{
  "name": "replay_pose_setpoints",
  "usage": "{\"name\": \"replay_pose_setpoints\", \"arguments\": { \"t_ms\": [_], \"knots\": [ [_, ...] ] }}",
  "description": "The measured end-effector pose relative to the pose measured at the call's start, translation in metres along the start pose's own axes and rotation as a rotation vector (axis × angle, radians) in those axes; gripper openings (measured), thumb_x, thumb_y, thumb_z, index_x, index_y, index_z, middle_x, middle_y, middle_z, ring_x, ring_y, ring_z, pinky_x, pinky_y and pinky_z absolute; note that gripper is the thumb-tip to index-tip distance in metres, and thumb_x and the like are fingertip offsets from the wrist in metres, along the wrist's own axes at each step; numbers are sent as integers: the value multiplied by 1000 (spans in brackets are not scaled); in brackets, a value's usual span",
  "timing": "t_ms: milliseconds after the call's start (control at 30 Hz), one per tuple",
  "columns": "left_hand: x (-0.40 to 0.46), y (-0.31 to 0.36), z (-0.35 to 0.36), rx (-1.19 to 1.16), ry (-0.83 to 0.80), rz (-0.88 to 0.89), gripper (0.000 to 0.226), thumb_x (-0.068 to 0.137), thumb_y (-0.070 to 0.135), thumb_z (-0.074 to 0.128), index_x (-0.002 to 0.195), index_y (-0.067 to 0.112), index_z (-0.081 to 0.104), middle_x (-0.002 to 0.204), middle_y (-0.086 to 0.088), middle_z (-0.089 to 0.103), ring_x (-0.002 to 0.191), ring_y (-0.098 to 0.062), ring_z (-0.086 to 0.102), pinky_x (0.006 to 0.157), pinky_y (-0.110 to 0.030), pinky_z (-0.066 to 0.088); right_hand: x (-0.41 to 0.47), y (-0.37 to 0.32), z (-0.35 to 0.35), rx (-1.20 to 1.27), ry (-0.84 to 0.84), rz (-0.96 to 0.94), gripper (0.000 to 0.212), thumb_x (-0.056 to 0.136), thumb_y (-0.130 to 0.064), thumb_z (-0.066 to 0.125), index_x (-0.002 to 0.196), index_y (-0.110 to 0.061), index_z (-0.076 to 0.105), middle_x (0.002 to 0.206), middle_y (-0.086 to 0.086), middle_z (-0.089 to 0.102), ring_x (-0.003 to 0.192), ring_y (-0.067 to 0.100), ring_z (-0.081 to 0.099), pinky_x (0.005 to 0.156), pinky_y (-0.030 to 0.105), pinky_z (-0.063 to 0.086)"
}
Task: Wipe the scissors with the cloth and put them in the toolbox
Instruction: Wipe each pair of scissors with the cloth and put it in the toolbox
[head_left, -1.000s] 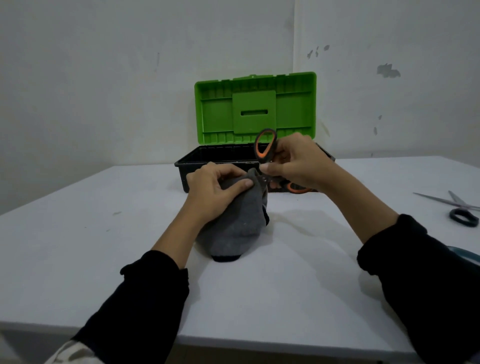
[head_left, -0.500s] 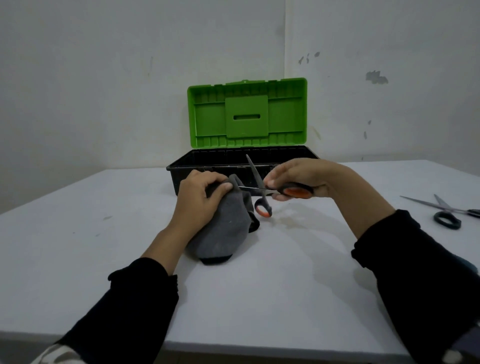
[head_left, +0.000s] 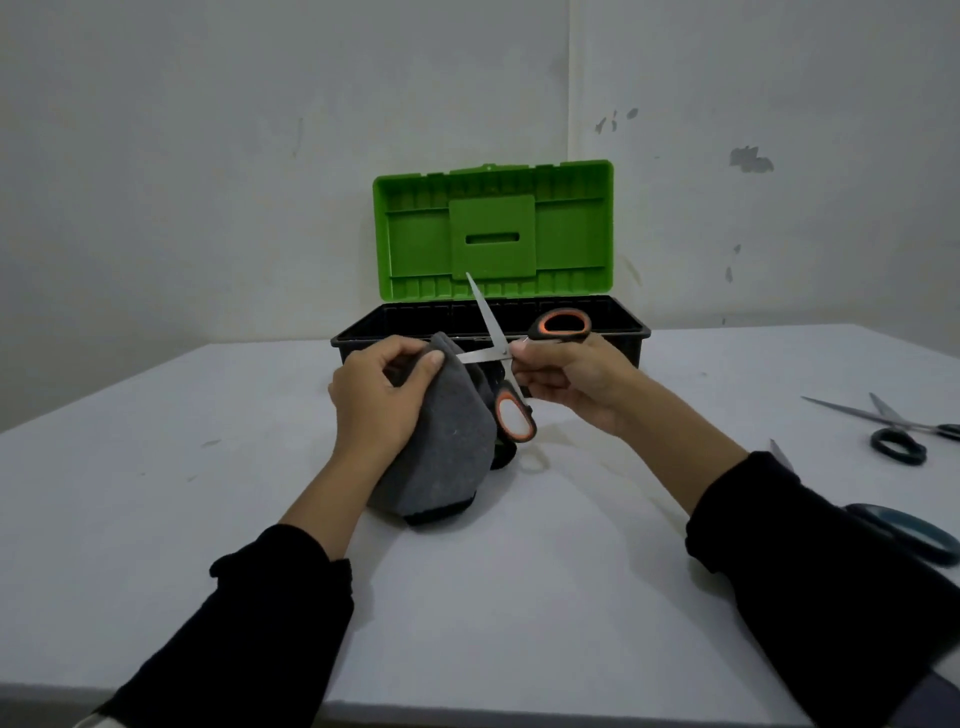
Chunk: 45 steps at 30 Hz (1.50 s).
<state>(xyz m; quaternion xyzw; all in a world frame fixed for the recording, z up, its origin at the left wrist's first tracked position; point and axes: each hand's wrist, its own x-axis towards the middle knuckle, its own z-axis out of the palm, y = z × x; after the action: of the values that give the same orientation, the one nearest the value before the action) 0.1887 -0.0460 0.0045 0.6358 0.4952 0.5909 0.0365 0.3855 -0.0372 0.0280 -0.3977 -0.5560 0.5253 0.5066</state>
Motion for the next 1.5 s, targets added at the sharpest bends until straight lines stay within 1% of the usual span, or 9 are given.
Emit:
{"name": "replay_pose_setpoints", "arguments": {
  "t_ms": [100,267,400,500,600,800,1233,1433,1500],
  "knots": [
    [-1,8,-2,-39,80,28,6,80,30,69,82,25,72,78,12,69,77,-3,63,79,-29,52,0,-2,2,-48,22,-9,5,80,-8,69,76,-10,68,65,3,68,59,12,64,65,23,51],
    [-6,16,3,-74,-66,107,14,73,26,76,84,17,75,81,6,72,79,-1,64,76,-12,47,-5,-1,20,-87,-44,-37,10,81,-4,65,77,-13,65,70,5,63,60,12,60,53,16,48],
    [-6,14,2,-86,-90,64,21,65,33,82,78,20,70,77,14,68,75,1,61,75,-18,49,-6,1,30,18,1,-57,7,82,-2,66,84,-9,66,76,4,64,65,12,61,56,16,52],
    [-5,8,4,-51,-107,-12,36,57,58,76,73,26,66,73,12,68,74,-2,63,82,-41,51,-6,4,32,26,23,-87,12,82,-1,66,94,1,66,79,7,66,66,11,65,58,18,54],
    [-3,3,7,-42,-162,-47,44,56,69,65,78,32,66,79,13,70,83,-7,65,87,-49,48,-6,3,31,-1,50,-102,21,82,1,65,101,11,64,77,10,65,62,13,64,55,18,52],
    [-2,4,6,-62,-157,-82,39,60,69,58,81,38,67,78,12,71,83,-9,66,87,-50,48,-9,-5,25,-84,14,-117,6,81,2,65,78,-2,66,71,8,65,62,16,62,60,20,55],
    [-1,3,2,-97,-265,-30,37,63,65,61,89,39,65,86,16,71,91,-6,65,93,-54,43,-12,-1,30,-16,46,-139,15,84,1,64,98,7,63,76,10,61,65,14,60,55,16,51],
    [3,-8,-4,-95,-298,-90,36,62,65,62,86,39,66,85,13,72,90,-12,66,92,-55,45,-14,-10,20,26,56,-103,2,85,-2,63,83,-2,63,75,7,62,65,15,59,54,15,51],
    [3,-8,-7,-101,-316,-110,28,69,53,68,88,32,68,84,9,72,88,-13,67,89,-50,50,-14,-14,15,30,85,-115,4,86,-3,62,83,-2,64,70,6,63,61,14,58,53,14,50]
  ]
}}
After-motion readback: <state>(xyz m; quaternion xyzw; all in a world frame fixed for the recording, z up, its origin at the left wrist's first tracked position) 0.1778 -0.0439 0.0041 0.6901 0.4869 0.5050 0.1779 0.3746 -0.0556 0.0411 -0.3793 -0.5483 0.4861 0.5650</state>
